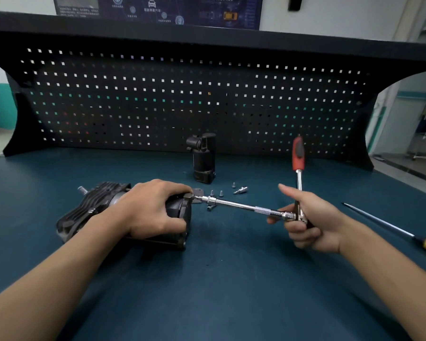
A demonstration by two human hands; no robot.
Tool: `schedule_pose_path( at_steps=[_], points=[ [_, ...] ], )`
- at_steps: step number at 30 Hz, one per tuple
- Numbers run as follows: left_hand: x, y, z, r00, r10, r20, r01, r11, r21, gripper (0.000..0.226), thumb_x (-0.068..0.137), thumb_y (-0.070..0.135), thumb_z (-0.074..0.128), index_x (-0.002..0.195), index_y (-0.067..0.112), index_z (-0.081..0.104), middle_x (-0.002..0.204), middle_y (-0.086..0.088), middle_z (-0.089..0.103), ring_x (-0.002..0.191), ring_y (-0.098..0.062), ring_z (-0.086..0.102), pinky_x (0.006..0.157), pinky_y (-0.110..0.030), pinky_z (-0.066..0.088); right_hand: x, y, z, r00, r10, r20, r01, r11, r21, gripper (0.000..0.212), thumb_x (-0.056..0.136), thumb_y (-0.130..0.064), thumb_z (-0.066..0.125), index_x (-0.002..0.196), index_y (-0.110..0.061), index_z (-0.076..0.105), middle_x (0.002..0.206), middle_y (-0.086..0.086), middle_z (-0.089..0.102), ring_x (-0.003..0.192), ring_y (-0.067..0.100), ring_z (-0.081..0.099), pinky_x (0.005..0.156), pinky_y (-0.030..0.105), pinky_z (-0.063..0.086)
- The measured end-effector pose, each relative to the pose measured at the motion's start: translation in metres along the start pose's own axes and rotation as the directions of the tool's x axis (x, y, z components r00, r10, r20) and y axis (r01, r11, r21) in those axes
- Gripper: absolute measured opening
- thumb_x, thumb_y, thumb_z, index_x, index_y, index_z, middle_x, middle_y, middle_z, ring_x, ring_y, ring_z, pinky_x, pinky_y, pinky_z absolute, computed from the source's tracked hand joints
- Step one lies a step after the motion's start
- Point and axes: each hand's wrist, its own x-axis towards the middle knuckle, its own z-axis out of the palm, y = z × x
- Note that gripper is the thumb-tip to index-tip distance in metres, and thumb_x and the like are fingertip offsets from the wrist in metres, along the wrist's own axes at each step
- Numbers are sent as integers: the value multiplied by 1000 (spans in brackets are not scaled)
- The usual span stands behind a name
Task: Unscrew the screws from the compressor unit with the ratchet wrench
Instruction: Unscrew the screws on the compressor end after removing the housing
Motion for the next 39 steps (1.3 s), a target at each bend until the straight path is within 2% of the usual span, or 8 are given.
schedule_pose_path(
  at_steps=[7, 16, 20, 24, 27, 29, 35, 39],
  points=[
    [-1, 0, -2, 1000, 19, 13, -19, 1000, -13, 45, 61, 54, 62, 105, 49, 55, 89, 22, 64, 82, -8, 59, 76, -37, 52, 3, 2, -1, 991, 92, 92, -110, 968, 225, 39, 69, -41, 72, 82, -4, 74, 38, -7, 27, 27, 5, 19, 33, 15, 17],
    [-2, 0, -2, 1000, 25, 7, -25, 999, -27, 48, 60, 53, 64, 107, 49, 54, 91, 23, 65, 83, -8, 60, 76, -35, 52, 1, 8, -2, 935, -347, -78, 331, 930, -161, 34, 60, -40, 82, 75, -14, 67, 48, 2, 40, 38, 10, 31, 39, 19, 21],
    [-2, 0, -2, 1000, 15, 2, -15, 1000, -17, 50, 58, 54, 60, 107, 45, 55, 90, 20, 66, 82, -10, 59, 76, -37, 52, -4, 4, -5, 787, -616, -43, 521, 699, -490, 23, 68, -39, 83, 80, -21, 77, 52, 5, 51, 49, 14, 44, 48, 21, 37],
    [-2, -2, -2, 1000, 8, 8, -7, 1000, -14, 53, 57, 55, 59, 109, 48, 55, 93, 21, 66, 85, -9, 60, 77, -36, 52, -2, 5, -8, 626, -779, -40, 532, 463, -709, 18, 72, -21, 89, 80, -32, 78, 69, -6, 70, 62, 1, 60, 64, 12, 45],
    [-2, -2, -2, 1000, 0, 11, 0, 1000, -18, 55, 56, 55, 59, 111, 51, 54, 95, 24, 66, 87, -8, 60, 77, -36, 52, -3, 4, -8, 433, -893, 120, 430, 88, -899, 16, 77, -19, 86, 90, -25, 78, 68, -19, 63, 71, -2, 60, 68, 7, 41],
    [-2, -2, -1, 1000, -2, 12, 2, 1000, -15, 57, 56, 55, 58, 112, 49, 55, 97, 23, 67, 90, -10, 61, 79, -37, 52, -3, 3, -10, 267, -927, 265, 402, -143, -905, 14, 77, -16, 87, 88, -20, 79, 66, -13, 60, 63, 8, 55, 61, 26, 48],
    [-1, 0, -2, 1000, 1, 18, -1, 1000, -17, 54, 58, 55, 60, 112, 50, 55, 96, 24, 66, 89, -6, 60, 79, -36, 52, 5, 6, -15, 34, -931, 363, 298, -337, -893, 5, 83, -17, 81, 88, -15, 79, 68, -3, 65, 57, 21, 54, 47, 35, 48],
    [-1, 0, -2, 1000, 2, 17, -2, 1000, -18, 53, 59, 55, 61, 111, 50, 54, 96, 24, 66, 88, -6, 60, 79, -36, 52, 9, 7, -17, 37, -930, 364, 274, -341, -899, 7, 81, -17, 84, 86, -17, 79, 66, -5, 63, 56, 18, 54, 48, 33, 48]
  ],
)
